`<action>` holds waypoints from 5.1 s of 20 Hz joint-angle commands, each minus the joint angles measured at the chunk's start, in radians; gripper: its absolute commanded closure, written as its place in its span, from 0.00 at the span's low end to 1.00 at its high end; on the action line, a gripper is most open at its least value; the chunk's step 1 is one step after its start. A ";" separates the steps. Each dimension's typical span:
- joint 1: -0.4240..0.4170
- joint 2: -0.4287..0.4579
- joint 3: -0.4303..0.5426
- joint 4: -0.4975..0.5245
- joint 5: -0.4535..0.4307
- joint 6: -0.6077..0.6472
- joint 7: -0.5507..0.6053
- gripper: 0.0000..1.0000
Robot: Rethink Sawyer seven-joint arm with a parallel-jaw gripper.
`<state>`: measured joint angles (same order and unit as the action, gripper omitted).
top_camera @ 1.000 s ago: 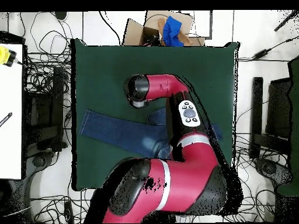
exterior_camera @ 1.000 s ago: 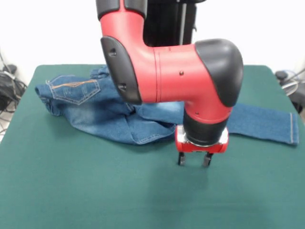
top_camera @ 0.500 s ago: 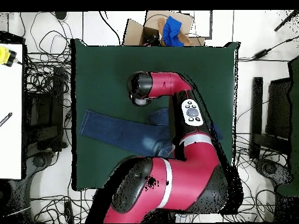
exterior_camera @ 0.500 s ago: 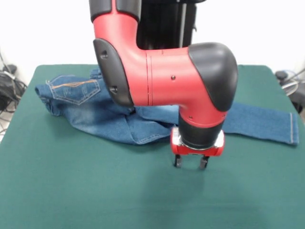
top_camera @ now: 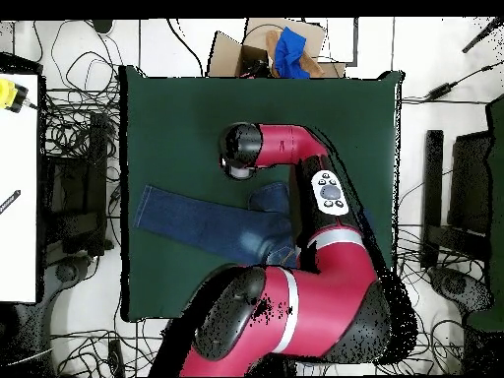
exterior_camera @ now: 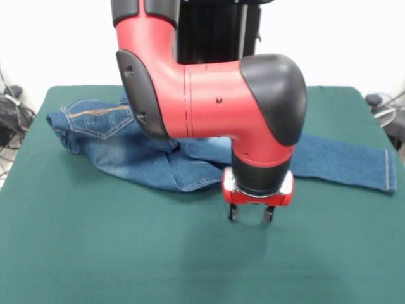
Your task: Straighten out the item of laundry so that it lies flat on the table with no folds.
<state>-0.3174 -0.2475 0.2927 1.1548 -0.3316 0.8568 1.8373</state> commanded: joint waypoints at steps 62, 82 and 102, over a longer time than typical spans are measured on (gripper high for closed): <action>0.026 -0.102 -0.147 0.527 0.058 -0.342 0.209 1.00; 0.171 0.216 -0.218 -0.275 0.191 -0.004 0.244 1.00; 0.163 0.349 -0.169 -0.568 0.194 0.228 0.284 1.00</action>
<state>-0.1492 0.0211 0.0475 0.7195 -0.1621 1.4921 1.8576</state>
